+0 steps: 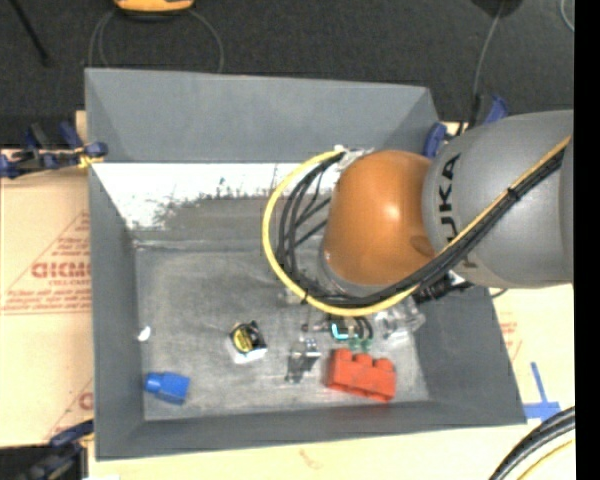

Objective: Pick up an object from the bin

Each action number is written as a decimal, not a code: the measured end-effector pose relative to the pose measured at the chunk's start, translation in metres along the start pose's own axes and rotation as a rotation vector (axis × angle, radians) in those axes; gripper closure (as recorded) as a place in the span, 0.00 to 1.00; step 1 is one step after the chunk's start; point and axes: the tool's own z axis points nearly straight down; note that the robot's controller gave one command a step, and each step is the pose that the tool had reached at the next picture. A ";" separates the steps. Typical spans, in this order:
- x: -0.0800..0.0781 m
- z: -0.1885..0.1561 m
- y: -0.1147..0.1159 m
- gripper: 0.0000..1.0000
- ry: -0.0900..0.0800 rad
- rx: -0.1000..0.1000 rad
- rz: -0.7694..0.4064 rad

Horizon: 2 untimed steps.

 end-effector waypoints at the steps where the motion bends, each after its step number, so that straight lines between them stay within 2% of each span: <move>1: -0.058 0.097 0.026 0.00 -0.013 0.002 -0.120; 2: -0.060 0.091 0.027 1.00 -0.023 -0.001 -0.117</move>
Offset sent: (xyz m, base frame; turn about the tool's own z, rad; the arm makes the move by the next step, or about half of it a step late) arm 0.0535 0.0277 -0.0982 -0.1226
